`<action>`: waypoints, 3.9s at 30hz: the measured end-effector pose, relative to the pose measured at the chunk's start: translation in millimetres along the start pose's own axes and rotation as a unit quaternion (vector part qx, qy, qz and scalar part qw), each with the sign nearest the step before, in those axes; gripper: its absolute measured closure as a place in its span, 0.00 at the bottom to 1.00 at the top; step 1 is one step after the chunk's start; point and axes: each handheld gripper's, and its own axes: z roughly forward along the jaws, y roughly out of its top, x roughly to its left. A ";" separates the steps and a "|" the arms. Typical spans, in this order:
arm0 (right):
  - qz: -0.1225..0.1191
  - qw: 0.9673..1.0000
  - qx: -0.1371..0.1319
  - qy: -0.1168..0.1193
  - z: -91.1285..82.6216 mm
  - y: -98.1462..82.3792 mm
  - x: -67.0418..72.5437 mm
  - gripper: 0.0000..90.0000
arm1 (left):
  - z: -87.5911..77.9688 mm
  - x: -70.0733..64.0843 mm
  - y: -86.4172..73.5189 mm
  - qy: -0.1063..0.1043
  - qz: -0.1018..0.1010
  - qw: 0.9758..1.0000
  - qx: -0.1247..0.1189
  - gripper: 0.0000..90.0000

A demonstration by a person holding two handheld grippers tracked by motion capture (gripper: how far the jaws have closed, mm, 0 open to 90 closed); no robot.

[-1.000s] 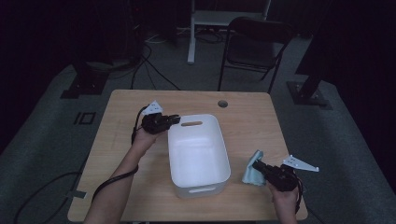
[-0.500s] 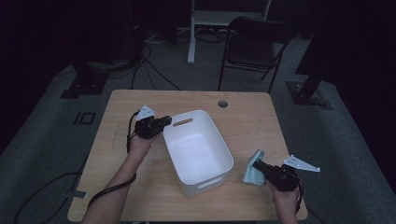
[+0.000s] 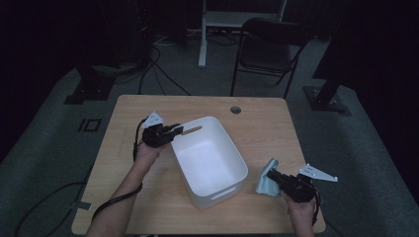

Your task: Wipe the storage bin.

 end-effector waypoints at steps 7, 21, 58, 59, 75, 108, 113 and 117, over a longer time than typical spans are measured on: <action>0.001 1.000 0.000 -0.001 -1.0 -0.5 -0.4 0.95 | -3.3 -5.9 -0.6 0.033 0.005 0.999 -0.002 0.91; -0.003 1.000 0.008 0.004 5.2 -0.8 1.5 0.95 | -39.4 -20.8 -17.9 0.114 -0.031 0.993 -0.014 0.92; -0.008 1.000 0.015 0.009 11.0 0.3 5.2 0.95 | -48.9 -30.6 -26.0 0.109 -0.024 0.994 -0.016 0.84; -0.008 1.000 0.014 0.009 10.9 0.5 5.3 0.95 | -48.4 -30.9 -25.6 0.113 -0.020 0.993 -0.015 0.85; -0.039 0.998 0.007 0.044 28.3 25.5 26.1 0.95 | -46.7 -33.6 -28.6 0.138 -0.023 0.989 -0.040 0.93; -0.035 0.998 -0.009 0.049 48.9 19.9 32.4 0.95 | -46.4 -33.3 -29.4 0.122 -0.033 0.991 -0.046 0.94; -0.033 0.999 0.018 0.028 56.5 14.4 30.8 0.95 | -46.2 -34.6 -29.3 0.123 -0.033 0.991 -0.045 0.94; -0.010 0.999 0.025 0.038 59.5 9.0 23.6 0.95 | -46.0 -35.7 -29.1 0.128 -0.034 0.990 -0.044 0.94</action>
